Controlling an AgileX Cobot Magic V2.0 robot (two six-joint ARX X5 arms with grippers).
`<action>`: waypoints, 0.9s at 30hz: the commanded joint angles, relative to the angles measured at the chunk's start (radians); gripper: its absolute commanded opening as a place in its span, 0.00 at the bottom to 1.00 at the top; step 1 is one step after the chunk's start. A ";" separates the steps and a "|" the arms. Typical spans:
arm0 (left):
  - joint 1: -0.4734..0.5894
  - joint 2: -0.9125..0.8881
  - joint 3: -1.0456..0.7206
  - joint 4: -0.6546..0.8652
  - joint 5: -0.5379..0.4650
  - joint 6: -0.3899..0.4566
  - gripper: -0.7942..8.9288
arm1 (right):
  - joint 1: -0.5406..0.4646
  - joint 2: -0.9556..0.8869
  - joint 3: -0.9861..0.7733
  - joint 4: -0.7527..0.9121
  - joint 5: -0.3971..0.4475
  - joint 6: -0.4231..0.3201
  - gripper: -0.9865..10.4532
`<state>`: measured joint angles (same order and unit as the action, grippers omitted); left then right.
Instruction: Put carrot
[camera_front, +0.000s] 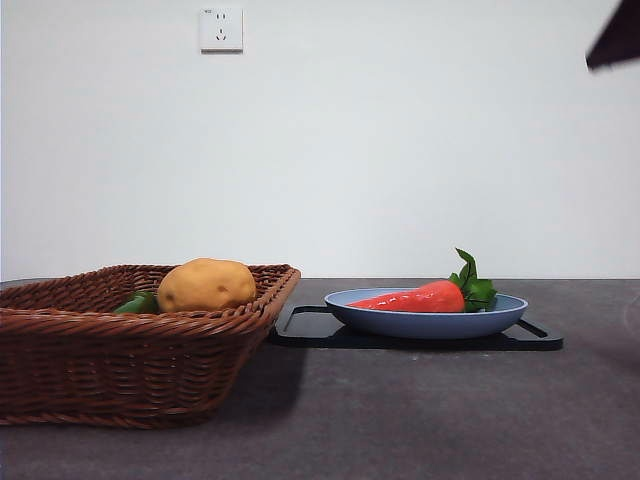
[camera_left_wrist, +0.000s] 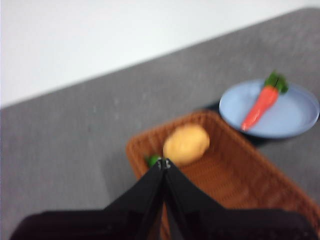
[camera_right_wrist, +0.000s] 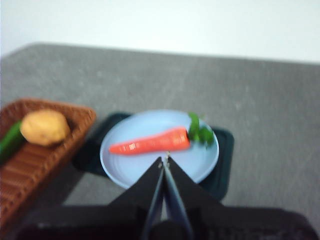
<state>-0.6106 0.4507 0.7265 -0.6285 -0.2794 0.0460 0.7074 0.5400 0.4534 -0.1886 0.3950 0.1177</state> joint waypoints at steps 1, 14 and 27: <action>-0.003 -0.002 0.012 -0.060 -0.006 -0.036 0.09 | 0.006 0.006 0.007 0.022 0.009 0.027 0.10; -0.003 0.040 0.012 -0.121 -0.006 -0.036 0.09 | 0.006 0.009 0.007 0.035 0.004 0.076 0.10; 0.417 -0.344 -0.320 0.448 0.053 0.085 0.09 | 0.006 0.010 0.007 0.035 0.004 0.076 0.10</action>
<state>-0.1928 0.1055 0.4049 -0.1921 -0.2348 0.1200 0.7067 0.5476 0.4530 -0.1638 0.3958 0.1802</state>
